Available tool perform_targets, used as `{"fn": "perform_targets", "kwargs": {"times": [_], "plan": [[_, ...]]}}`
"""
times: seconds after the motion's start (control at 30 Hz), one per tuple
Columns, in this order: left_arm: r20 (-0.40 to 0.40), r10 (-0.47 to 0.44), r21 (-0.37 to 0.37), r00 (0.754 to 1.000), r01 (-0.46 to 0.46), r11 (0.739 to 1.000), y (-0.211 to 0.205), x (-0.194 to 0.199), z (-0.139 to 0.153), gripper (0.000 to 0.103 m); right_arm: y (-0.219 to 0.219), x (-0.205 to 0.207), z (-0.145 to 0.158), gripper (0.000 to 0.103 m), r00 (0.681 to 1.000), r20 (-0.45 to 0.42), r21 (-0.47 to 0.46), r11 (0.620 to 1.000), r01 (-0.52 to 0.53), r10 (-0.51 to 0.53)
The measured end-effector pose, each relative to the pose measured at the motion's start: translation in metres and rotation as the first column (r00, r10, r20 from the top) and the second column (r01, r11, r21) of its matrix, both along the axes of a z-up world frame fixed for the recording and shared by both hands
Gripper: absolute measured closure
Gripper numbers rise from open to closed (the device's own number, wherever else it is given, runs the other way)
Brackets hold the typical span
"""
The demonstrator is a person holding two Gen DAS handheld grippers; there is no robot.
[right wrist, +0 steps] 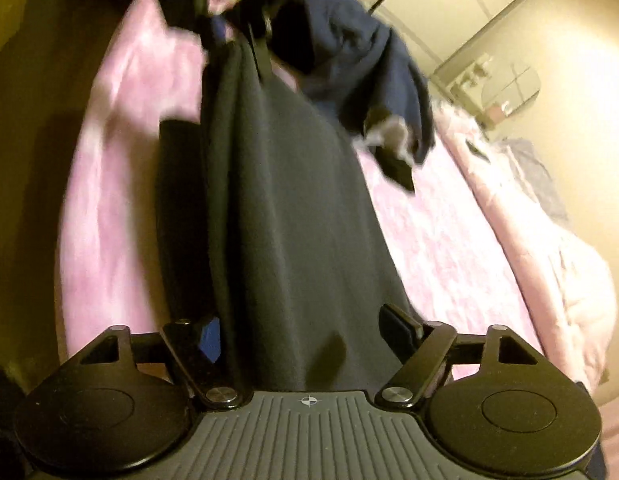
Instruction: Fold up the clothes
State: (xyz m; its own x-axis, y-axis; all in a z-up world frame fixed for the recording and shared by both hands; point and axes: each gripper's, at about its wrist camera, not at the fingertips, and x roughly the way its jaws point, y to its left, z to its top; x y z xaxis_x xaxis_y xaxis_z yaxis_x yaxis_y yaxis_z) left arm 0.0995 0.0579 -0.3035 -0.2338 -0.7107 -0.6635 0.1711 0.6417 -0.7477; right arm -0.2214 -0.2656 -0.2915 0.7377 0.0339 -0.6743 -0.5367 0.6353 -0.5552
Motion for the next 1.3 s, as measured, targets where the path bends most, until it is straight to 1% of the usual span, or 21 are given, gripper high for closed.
{"fn": "perform_targets", "kwargs": {"times": [0.03, 0.13, 0.17, 0.2, 0.23, 0.33, 0.4, 0.43, 0.53, 0.63, 0.73, 0.77, 0.83, 0.87, 0.93, 1.0, 1.07, 1.13, 1.17, 1.2, 1.3], "plan": [[0.043, -0.025, 0.02, 0.999, 0.024, 1.0, -0.002, -0.002, 0.003, 0.085, -0.006, -0.003, 0.0, 0.029, 1.0, -0.011, -0.01, 1.0, 0.006, -0.007], [0.127, -0.071, 0.064, 0.989, 0.063, 0.996, -0.006, -0.005, 0.006, 0.085, -0.02, -0.013, -0.002, 0.029, 0.999, -0.027, -0.052, 0.998, 0.021, -0.023], [0.141, -0.08, 0.075, 0.987, 0.069, 0.995, -0.006, -0.006, 0.006, 0.085, -0.025, -0.015, -0.003, 0.029, 0.999, -0.027, -0.068, 0.997, 0.036, -0.038], [0.15, -0.086, 0.085, 0.985, 0.074, 0.994, -0.007, -0.006, 0.004, 0.085, -0.032, -0.018, -0.004, 0.035, 0.998, -0.024, -0.089, 0.994, 0.058, -0.061], [0.169, -0.104, 0.099, 0.98, 0.088, 0.991, -0.007, -0.006, 0.002, 0.085, -0.039, -0.022, -0.006, 0.038, 0.995, -0.027, -0.105, 0.99, 0.092, -0.095], [0.225, -0.182, 0.143, 0.957, 0.152, 0.978, -0.011, -0.012, -0.003, 0.085, -0.061, -0.033, -0.012, 0.039, 0.987, -0.046, -0.11, 0.983, 0.148, -0.153], [0.244, -0.236, 0.181, 0.941, 0.195, 0.964, -0.016, -0.019, -0.012, 0.084, -0.06, -0.037, -0.011, 0.039, 0.989, -0.042, -0.119, 0.983, 0.137, -0.143], [0.269, -0.258, 0.199, 0.928, 0.209, 0.957, -0.019, -0.023, -0.013, 0.082, -0.059, -0.035, -0.009, 0.039, 0.987, -0.047, -0.115, 0.982, 0.147, -0.153], [0.308, -0.273, 0.221, 0.911, 0.21, 0.952, -0.02, -0.027, -0.006, 0.079, -0.059, -0.03, 0.002, 0.038, 0.975, -0.08, -0.086, 0.976, 0.202, -0.209], [0.36, -0.304, 0.261, 0.882, 0.217, 0.941, -0.018, -0.033, 0.01, 0.074, -0.06, -0.029, 0.016, 0.038, 0.959, -0.122, -0.051, 0.966, 0.253, -0.258], [0.417, -0.338, 0.314, 0.843, 0.215, 0.925, -0.015, -0.043, 0.03, 0.076, -0.063, -0.032, 0.035, 0.038, 0.936, -0.178, -0.016, 0.952, 0.306, -0.304], [0.437, -0.353, 0.336, 0.827, 0.214, 0.917, -0.013, -0.046, 0.038, 0.077, -0.064, -0.033, 0.042, 0.036, 0.926, -0.197, -0.003, 0.944, 0.329, -0.323], [0.467, -0.377, 0.371, 0.8, 0.21, 0.905, -0.011, -0.054, 0.052, 0.078, -0.068, -0.035, 0.055, 0.025, 0.905, -0.219, 0.03, 0.925, 0.379, -0.364], [0.478, -0.389, 0.384, 0.787, 0.21, 0.899, -0.011, -0.058, 0.059, 0.078, -0.072, -0.036, 0.062, 0.021, 0.894, -0.227, 0.052, 0.912, 0.407, -0.386], [0.493, -0.427, 0.418, 0.758, 0.223, 0.88, -0.015, -0.068, 0.07, 0.077, -0.082, -0.031, 0.077, 0.02, 0.862, -0.264, 0.107, 0.875, 0.472, -0.433], [0.504, -0.468, 0.454, 0.726, 0.238, 0.859, -0.02, -0.078, 0.081, 0.077, -0.095, -0.026, 0.093, 0.02, 0.822, -0.316, 0.171, 0.824, 0.54, -0.473], [0.513, -0.516, 0.499, 0.686, 0.251, 0.829, -0.027, -0.091, 0.092, 0.076, -0.112, -0.021, 0.109, 0.02, 0.775, -0.386, 0.255, 0.75, 0.611, -0.501], [0.51, -0.552, 0.53, 0.66, 0.264, 0.806, -0.033, -0.101, 0.099, 0.076, -0.129, -0.015, 0.123, 0.02, 0.724, -0.464, 0.324, 0.663, 0.674, -0.51], [0.502, -0.561, 0.54, 0.658, 0.268, 0.798, -0.036, -0.104, 0.102, 0.074, -0.135, -0.014, 0.127, 0.02, 0.706, -0.489, 0.345, 0.63, 0.696, -0.511], [0.498, -0.563, 0.543, 0.66, 0.269, 0.795, -0.038, -0.107, 0.105, 0.073, -0.139, -0.013, 0.13, 0.02, 0.695, -0.501, 0.358, 0.609, 0.708, -0.515], [0.494, -0.559, 0.54, 0.666, 0.269, 0.797, -0.043, -0.113, 0.112, 0.072, -0.15, -0.01, 0.139, 0.02, 0.662, -0.536, 0.392, 0.541, 0.744, -0.523]]}}
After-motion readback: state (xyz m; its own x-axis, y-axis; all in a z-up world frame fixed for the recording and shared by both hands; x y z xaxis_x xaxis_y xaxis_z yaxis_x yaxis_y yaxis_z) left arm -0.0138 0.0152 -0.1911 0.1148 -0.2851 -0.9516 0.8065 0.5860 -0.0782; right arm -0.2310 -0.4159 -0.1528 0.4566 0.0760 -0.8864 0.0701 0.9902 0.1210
